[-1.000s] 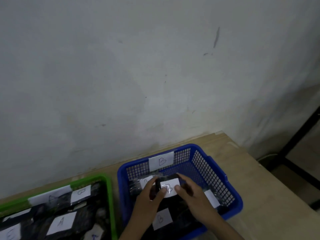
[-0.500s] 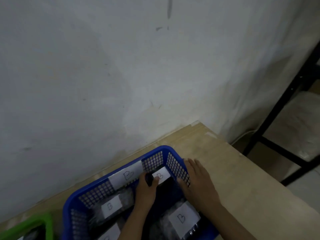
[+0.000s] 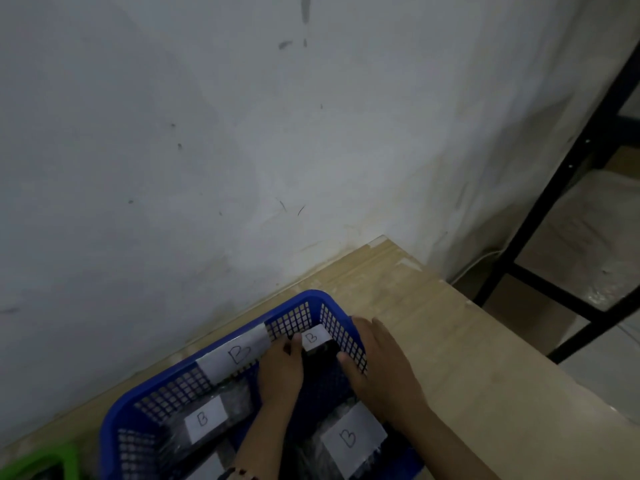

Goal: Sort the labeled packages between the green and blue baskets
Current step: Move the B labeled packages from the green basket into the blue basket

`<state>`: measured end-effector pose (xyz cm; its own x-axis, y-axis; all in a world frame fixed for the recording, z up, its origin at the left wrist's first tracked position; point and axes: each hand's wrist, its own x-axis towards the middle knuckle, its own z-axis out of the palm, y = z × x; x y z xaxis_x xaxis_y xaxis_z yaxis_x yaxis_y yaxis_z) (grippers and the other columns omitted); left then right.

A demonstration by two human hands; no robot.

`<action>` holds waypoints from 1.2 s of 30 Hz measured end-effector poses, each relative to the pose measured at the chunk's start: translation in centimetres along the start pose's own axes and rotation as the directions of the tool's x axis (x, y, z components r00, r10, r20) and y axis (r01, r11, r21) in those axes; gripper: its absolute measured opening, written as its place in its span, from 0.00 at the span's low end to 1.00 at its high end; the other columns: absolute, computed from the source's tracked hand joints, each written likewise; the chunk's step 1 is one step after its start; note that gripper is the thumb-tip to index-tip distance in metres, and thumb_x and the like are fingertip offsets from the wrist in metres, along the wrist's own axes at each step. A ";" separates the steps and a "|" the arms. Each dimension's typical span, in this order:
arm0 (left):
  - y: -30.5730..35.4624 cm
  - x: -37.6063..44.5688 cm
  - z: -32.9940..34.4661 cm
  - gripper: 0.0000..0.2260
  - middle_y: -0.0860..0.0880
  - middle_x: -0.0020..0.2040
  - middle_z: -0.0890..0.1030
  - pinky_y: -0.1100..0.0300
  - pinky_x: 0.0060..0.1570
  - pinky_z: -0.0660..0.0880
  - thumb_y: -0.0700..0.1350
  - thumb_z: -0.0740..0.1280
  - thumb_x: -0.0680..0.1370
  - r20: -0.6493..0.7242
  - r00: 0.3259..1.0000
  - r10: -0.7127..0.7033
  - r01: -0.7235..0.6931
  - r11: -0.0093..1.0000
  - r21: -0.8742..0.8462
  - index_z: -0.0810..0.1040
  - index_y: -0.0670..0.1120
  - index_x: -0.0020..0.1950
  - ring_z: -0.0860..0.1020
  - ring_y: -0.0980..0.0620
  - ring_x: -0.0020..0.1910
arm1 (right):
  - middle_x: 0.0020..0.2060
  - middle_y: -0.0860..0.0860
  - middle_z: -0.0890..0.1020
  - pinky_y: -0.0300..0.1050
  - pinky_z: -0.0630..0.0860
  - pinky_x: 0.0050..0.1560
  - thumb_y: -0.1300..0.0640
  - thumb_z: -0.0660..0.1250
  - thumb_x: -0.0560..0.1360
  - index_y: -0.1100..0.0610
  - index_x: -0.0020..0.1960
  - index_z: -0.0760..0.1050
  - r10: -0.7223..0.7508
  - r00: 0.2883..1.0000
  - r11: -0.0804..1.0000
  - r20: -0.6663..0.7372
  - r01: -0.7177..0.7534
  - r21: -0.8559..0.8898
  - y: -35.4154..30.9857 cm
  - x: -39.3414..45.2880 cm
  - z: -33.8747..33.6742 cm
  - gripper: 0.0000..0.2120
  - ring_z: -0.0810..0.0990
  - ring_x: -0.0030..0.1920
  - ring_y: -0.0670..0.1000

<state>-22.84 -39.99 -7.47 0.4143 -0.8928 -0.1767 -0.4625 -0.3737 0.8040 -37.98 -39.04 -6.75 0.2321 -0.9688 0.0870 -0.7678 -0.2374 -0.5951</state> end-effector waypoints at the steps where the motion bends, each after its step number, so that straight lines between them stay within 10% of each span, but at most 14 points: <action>1: 0.2 -0.4 -0.6 0.13 0.50 0.39 0.75 0.59 0.38 0.66 0.49 0.56 0.80 0.007 1.000 0.004 -0.004 1.000 -0.013 0.73 0.43 0.42 0.73 0.51 0.40 | 0.74 0.48 0.58 0.43 0.49 0.72 0.44 0.55 0.77 0.52 0.73 0.50 -0.014 1.000 1.000 -0.009 0.014 -0.020 0.0 0.0 -0.1 0.29 0.48 0.75 0.50; 12: -1.1 -9.0 -10.2 0.05 0.49 0.48 0.78 0.62 0.43 0.67 0.48 0.61 0.77 -0.036 0.980 0.194 -0.190 0.978 0.090 0.74 0.50 0.44 0.73 0.55 0.42 | 0.76 0.52 0.49 0.56 0.42 0.73 0.41 0.53 0.77 0.54 0.74 0.47 0.063 0.998 0.949 0.007 -0.058 -0.310 -1.9 -0.8 -1.3 0.32 0.44 0.75 0.54; 28: -13.4 -16.1 -28.5 0.07 0.51 0.48 0.81 0.68 0.41 0.68 0.47 0.63 0.76 -0.496 0.858 0.133 -0.084 0.989 0.120 0.77 0.48 0.53 0.75 0.58 0.44 | 0.72 0.50 0.62 0.50 0.50 0.73 0.47 0.60 0.76 0.53 0.70 0.61 -0.339 0.914 0.939 0.223 0.313 0.144 -22.6 -7.9 11.1 0.25 0.53 0.74 0.52; 36: -18.0 -14.0 -33.6 0.10 0.49 0.47 0.79 0.61 0.39 0.69 0.48 0.62 0.76 -0.458 0.888 -0.038 0.103 0.988 0.117 0.74 0.46 0.55 0.75 0.52 0.42 | 0.59 0.54 0.74 0.47 0.65 0.62 0.51 0.59 0.78 0.57 0.61 0.71 -0.375 0.895 0.915 0.242 0.316 0.250 -27.8 -6.9 15.2 0.15 0.69 0.63 0.54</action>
<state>6.02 -12.30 -0.36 0.7445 -0.6637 0.0722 -0.5059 -0.4903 0.7097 -9.16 -24.69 -2.94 0.6399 -0.7609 0.1077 -0.4800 -0.5051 -0.7173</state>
